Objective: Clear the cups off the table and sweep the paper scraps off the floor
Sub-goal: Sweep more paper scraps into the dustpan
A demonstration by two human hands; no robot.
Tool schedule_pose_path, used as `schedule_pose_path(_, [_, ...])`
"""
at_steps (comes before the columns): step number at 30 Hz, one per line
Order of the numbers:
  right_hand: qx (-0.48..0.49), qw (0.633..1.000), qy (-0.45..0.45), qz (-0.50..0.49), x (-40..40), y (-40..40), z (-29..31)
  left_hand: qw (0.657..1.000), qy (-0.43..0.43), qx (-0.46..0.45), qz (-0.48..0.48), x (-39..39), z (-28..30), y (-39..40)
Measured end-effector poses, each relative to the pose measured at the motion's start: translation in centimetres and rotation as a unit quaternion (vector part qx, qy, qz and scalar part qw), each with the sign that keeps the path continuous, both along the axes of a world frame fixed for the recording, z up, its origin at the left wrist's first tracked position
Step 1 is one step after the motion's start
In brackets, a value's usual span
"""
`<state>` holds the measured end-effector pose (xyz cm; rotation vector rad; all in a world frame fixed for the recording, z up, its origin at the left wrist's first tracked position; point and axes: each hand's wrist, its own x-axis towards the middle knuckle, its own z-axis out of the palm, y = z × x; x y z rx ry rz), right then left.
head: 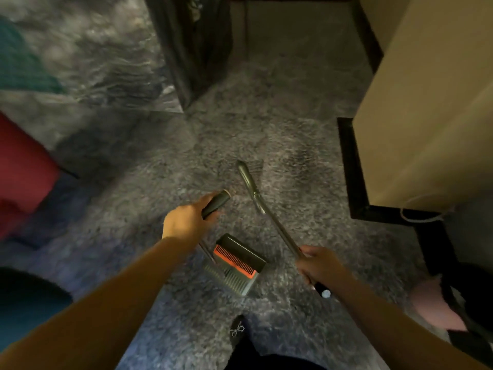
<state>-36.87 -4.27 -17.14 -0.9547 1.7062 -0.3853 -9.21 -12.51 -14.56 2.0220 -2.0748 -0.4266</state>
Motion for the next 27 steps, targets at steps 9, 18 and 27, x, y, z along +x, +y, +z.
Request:
schedule_pose_path(9, [0.028,0.998,-0.057,0.017,8.7,-11.8,0.3,0.99,0.064,0.01,0.125,9.2,-1.1,-6.3])
schedule_pose_path(18, [0.017,0.995,-0.044,0.086,15.0,-25.7,-1.3,0.958,0.157,0.012,0.238,15.6,-2.3,-15.9])
schedule_pose_path(27, [0.026,0.98,-0.056,0.191,21.0,-43.9,-1.5,0.916,0.141,-0.015,0.375,21.2,-2.1,-27.3])
